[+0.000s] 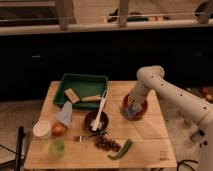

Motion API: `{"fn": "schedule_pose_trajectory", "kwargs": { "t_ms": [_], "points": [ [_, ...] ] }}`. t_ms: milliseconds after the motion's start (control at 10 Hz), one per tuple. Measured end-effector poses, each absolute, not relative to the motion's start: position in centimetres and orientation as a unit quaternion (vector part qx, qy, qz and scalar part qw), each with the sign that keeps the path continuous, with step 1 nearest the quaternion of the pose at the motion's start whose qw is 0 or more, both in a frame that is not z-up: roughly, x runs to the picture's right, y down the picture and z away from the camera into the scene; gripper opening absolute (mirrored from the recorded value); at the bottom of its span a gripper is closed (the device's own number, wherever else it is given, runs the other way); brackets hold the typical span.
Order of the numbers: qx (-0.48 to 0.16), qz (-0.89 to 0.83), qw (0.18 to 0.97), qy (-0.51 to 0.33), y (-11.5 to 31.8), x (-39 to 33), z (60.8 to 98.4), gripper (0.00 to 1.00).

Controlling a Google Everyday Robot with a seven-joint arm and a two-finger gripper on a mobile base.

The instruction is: Place sponge in table surface

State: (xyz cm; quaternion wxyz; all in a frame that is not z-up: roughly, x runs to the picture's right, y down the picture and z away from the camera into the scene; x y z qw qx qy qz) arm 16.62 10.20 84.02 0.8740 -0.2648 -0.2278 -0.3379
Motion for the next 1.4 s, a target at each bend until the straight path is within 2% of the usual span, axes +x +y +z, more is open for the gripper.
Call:
{"fn": "schedule_pose_trajectory", "kwargs": {
  "t_ms": [1400],
  "points": [
    [-0.249,-0.420,0.830,-0.270,12.3,12.9,79.5,0.00]
  ]
}}
